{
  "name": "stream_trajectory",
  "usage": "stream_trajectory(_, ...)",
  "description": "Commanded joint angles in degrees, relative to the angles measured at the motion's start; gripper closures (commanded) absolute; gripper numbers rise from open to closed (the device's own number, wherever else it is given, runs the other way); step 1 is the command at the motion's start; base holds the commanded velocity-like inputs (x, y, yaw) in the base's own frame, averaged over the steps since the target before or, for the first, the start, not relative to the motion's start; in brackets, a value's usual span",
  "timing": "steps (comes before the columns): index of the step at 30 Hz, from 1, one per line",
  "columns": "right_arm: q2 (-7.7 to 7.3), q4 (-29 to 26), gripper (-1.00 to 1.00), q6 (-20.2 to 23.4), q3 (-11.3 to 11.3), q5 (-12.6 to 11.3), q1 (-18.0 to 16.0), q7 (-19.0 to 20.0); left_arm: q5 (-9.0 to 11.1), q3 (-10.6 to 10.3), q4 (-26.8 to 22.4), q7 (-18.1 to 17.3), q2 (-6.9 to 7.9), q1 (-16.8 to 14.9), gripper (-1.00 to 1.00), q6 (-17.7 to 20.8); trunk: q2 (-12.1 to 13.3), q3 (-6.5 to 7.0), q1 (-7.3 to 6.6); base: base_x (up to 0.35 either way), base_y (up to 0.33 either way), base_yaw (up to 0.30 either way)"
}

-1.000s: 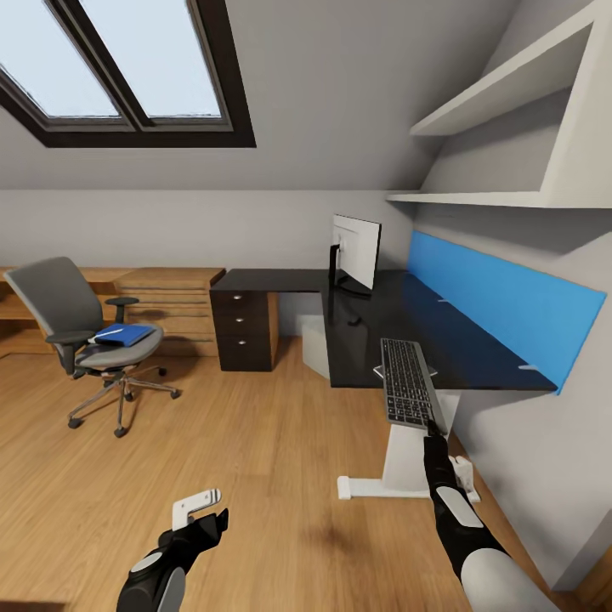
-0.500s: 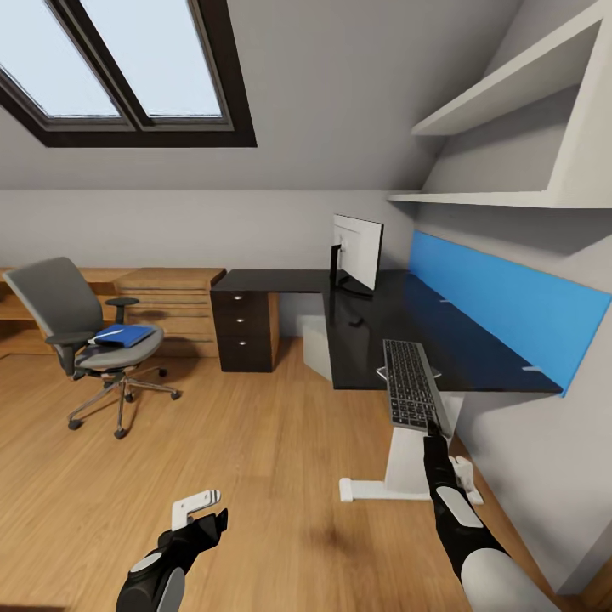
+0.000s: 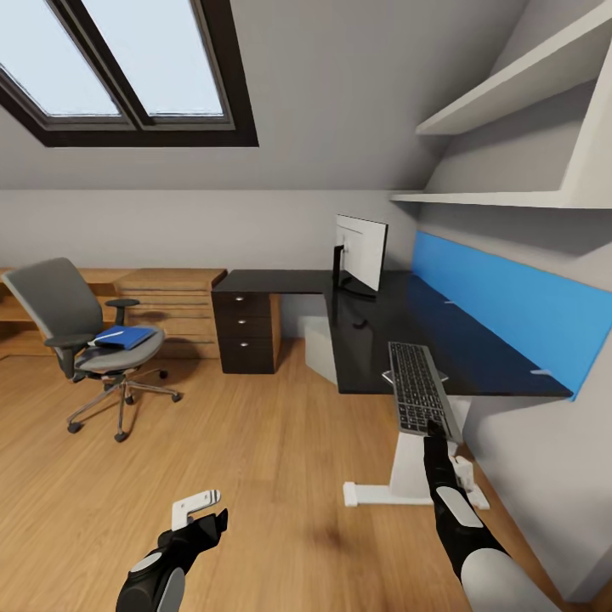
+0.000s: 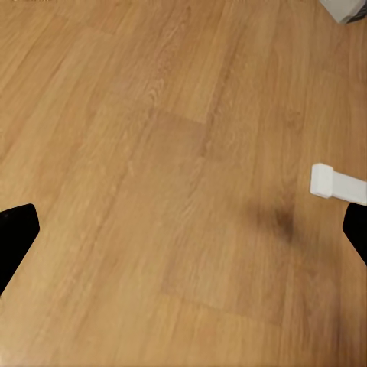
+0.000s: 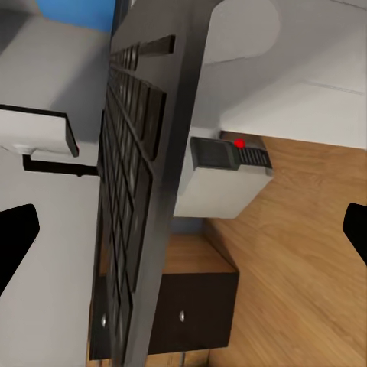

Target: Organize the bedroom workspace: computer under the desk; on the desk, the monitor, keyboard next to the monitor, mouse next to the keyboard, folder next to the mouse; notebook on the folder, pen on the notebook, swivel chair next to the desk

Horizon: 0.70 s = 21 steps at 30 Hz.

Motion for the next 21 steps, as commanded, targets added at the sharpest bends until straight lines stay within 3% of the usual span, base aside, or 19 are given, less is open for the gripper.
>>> stream_trajectory(1,0.03,0.03,-1.0,0.01,-0.15,-0.6,-0.05,0.44,0.61,0.03,-0.06,0.37,-0.03,-0.03,-1.0,0.23,-0.03,-0.06,0.0,0.044,0.035,0.0)
stream_trajectory(14,0.04,-0.02,-1.0,0.01,-0.15,-0.59,-0.05,0.44,0.59,0.03,0.05,0.37,-0.03,-0.03,-1.0,0.23,-0.03,-0.06,0.0,0.009,0.007,0.0)
stream_trajectory(21,0.03,-0.02,-1.0,0.01,-0.15,-0.59,-0.05,0.44,0.53,0.03,0.05,0.37,-0.03,-0.02,-1.0,0.22,-0.03,-0.06,0.0,0.158,0.05,0.0)
